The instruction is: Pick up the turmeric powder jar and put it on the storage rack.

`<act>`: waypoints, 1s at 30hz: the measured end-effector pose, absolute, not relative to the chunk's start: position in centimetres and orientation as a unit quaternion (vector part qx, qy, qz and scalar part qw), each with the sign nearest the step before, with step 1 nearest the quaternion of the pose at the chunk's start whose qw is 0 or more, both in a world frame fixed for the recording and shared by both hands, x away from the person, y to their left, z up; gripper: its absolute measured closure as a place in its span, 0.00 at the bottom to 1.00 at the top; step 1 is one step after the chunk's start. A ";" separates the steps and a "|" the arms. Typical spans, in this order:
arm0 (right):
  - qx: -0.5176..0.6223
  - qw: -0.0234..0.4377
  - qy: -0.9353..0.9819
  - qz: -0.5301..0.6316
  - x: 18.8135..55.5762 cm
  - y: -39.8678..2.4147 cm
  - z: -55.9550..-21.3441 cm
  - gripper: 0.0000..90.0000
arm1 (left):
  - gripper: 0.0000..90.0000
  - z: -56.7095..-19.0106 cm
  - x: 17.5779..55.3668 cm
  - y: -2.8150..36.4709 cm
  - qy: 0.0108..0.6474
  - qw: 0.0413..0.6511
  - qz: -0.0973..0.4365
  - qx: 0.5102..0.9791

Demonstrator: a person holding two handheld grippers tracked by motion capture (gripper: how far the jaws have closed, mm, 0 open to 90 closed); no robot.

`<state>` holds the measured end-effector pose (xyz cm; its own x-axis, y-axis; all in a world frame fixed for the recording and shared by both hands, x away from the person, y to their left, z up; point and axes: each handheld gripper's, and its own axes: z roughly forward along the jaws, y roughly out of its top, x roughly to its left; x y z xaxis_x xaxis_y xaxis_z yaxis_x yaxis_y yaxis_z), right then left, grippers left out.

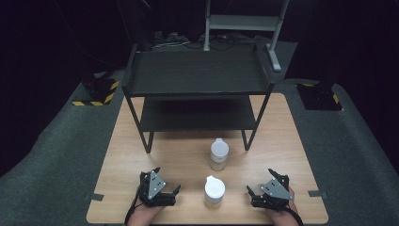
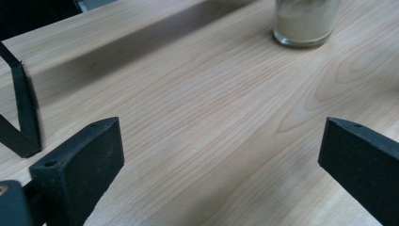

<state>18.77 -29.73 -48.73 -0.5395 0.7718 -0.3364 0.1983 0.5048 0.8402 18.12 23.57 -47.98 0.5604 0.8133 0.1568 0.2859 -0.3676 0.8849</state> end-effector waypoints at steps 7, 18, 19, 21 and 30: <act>0.307 0.368 0.786 0.390 18.7 -29.7 -48.7 0.00 | 0.01 -47.1 17.3 23.6 0.347 0.459 0.306 0.758; 0.306 0.367 0.787 0.390 18.8 -29.7 -48.7 0.00 | 0.01 -46.0 16.1 23.7 0.331 0.497 0.305 0.742; 0.306 0.367 0.787 0.390 18.8 -29.7 -48.7 0.00 | 0.01 -45.9 16.0 23.7 0.331 0.500 0.303 0.740; 0.306 0.367 0.787 0.390 18.8 -29.7 -48.7 0.00 | 0.01 -45.8 15.9 23.8 0.330 0.509 0.300 0.736; 0.304 0.369 0.787 0.389 18.7 -29.7 -48.8 0.00 | 0.01 -45.1 15.3 23.0 0.308 0.538 0.293 0.728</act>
